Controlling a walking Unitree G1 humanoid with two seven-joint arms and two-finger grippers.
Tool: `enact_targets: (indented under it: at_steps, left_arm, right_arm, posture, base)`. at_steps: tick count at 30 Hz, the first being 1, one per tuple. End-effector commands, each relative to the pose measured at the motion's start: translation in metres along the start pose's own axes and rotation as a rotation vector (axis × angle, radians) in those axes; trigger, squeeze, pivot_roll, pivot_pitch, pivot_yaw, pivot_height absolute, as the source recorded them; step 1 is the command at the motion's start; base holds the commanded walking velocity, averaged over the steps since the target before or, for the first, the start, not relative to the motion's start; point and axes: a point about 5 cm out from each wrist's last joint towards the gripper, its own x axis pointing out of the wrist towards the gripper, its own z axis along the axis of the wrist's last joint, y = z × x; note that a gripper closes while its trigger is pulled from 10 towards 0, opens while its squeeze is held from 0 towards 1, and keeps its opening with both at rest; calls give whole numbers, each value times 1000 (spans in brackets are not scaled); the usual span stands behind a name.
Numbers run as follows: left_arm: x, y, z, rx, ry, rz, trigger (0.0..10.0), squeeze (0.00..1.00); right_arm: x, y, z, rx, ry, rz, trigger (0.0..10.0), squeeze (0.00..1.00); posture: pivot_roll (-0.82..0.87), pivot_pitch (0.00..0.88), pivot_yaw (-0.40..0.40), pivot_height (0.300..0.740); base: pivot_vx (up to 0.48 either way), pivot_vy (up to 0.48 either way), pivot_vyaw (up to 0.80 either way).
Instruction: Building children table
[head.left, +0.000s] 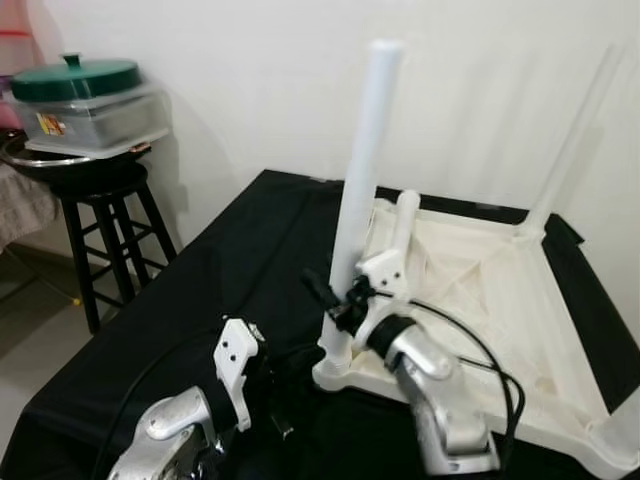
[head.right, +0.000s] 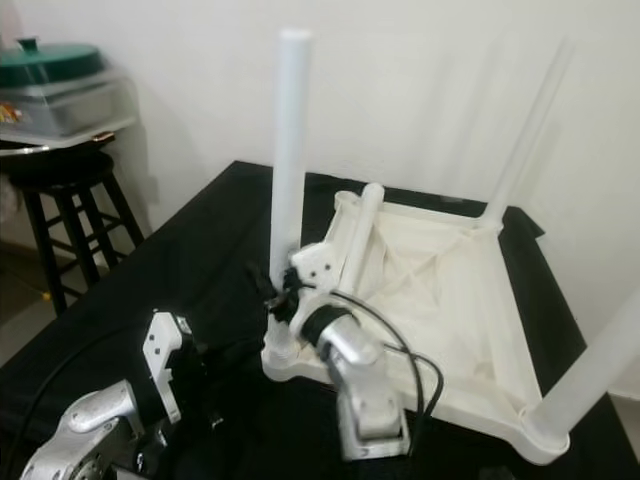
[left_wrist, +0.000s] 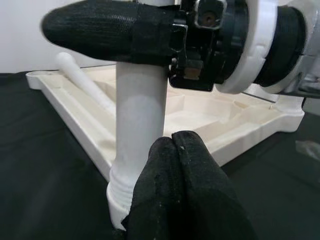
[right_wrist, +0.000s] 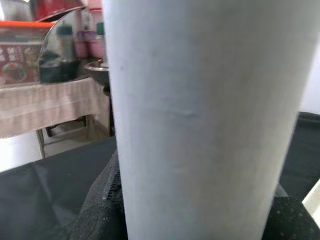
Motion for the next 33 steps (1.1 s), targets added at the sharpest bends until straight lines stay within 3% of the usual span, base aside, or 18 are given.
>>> enact_targets:
  at_steps: [1, 4, 5, 6, 8, 9, 11, 12, 13, 14, 15, 16, 19, 20, 22, 24, 28, 33]
  left_arm:
    - [-2, 5, -1, -6, 20, -2, 10000, 0]
    - [-2, 6, -1, -5, 26, -5, 10000, 0]
    - [-2, 6, -1, -4, 23, 3, 10000, 0]
    - [-2, 7, 0, -4, 20, 11, 10000, 0]
    - [-2, 7, 0, -4, 18, 17, 10000, 0]
    - [-1, 8, 0, -5, 19, 16, 10000, 0]
    - [-1, 8, 0, -5, 20, 15, 10000, 0]
    - [-1, 7, -1, -7, 21, 12, 10000, 0]
    - [-1, 7, -1, -7, 21, 12, 10000, 0]
    - [1, 7, -1, -11, 21, 6, 10000, 0]
    - [1, 7, -1, -13, 21, 4, 10000, 0]
    - [1, 7, -1, -15, 20, 2, 10000, 0]
    - [2, 7, -1, -17, 19, 1, 10000, 0]
    - [2, 7, -1, -18, 18, 0, 10000, 0]
    - [3, 6, 0, -19, 16, -1, 10000, 0]
    - [3, 6, 0, -18, 14, -2, 10000, 0]
    - [3, 5, 0, -17, 13, -5, 10000, 0]
    - [3, 5, 0, -16, 12, -9, 10000, 0]
  right_arm:
    - [-7, -16, -30, 108, 126, -69, 0, 0]
    - [-5, -14, -28, 134, 124, -61, 0, 0]
    - [-5, -9, -27, 116, 139, -47, 4314, 0]
    - [-6, -3, -25, 115, 146, -28, 10000, 0]
    - [-7, 3, -21, 116, 150, 28, 10000, 0]
    - [-8, 6, -18, 115, 147, 104, 10000, 310]
    - [-8, 8, -15, 113, 146, 156, 10000, 310]
    - [-7, 3, -9, 61, 128, 238, 10000, 847]
    - [-7, 3, -9, 61, 128, 238, 10000, 847]
    - [-3, -11, 6, -16, 79, 360, 10000, 827]
    - [-1, -16, 12, -36, 62, 397, 10000, 827]
    - [1, -24, 18, -67, 51, 452, 10000, 761]
    - [1, -28, 22, -88, 49, 487, 10000, 761]
    - [1, -34, 27, -102, 50, 558, 10000, 0]
    - [1, -44, 33, -68, 57, 690, 10000, 0]
    - [3, -50, 34, -64, 67, 726, 10000, 0]
    - [9, -60, 33, -62, 100, 733, 10000, 0]
    - [15, -67, 33, 12, 128, 777, 10000, 0]
  posture:
    - [-52, 0, -40, 740]
    - [-57, 0, -33, 740]
    - [-46, 0, -32, 740]
    - [-46, 0, -32, 740]
    - [-42, 0, -32, 740]
    - [-38, 0, -36, 740]
    - [-38, 0, -36, 740]
    - [-32, 0, -41, 740]
    - [-32, 0, -41, 740]
    - [-29, 0, -46, 740]
    - [-29, 0, -46, 740]
    - [-26, 0, -48, 740]
    - [-24, 0, -49, 740]
    - [-16, 0, -53, 740]
    - [-13, 0, -53, 740]
    - [-6, 0, -57, 740]
    - [0, 0, -61, 740]
    - [7, 0, -64, 740]
  base:
    - [0, 0, 0]
    - [0, 0, 0]
    - [0, 0, 0]
    - [0, 0, 0]
    - [0, 0, 0]
    - [0, 0, 0]
    - [0, 0, 0]
    - [0, 0, 0]
    - [0, 0, 0]
    - [0, 0, 0]
    - [0, 0, 0]
    - [0, 0, 0]
    - [0, 0, 0]
    - [0, 0, 0]
    - [0, 0, 0]
    - [0, 0, 0]
    - [0, 0, 0]
    - [0, 0, 0]
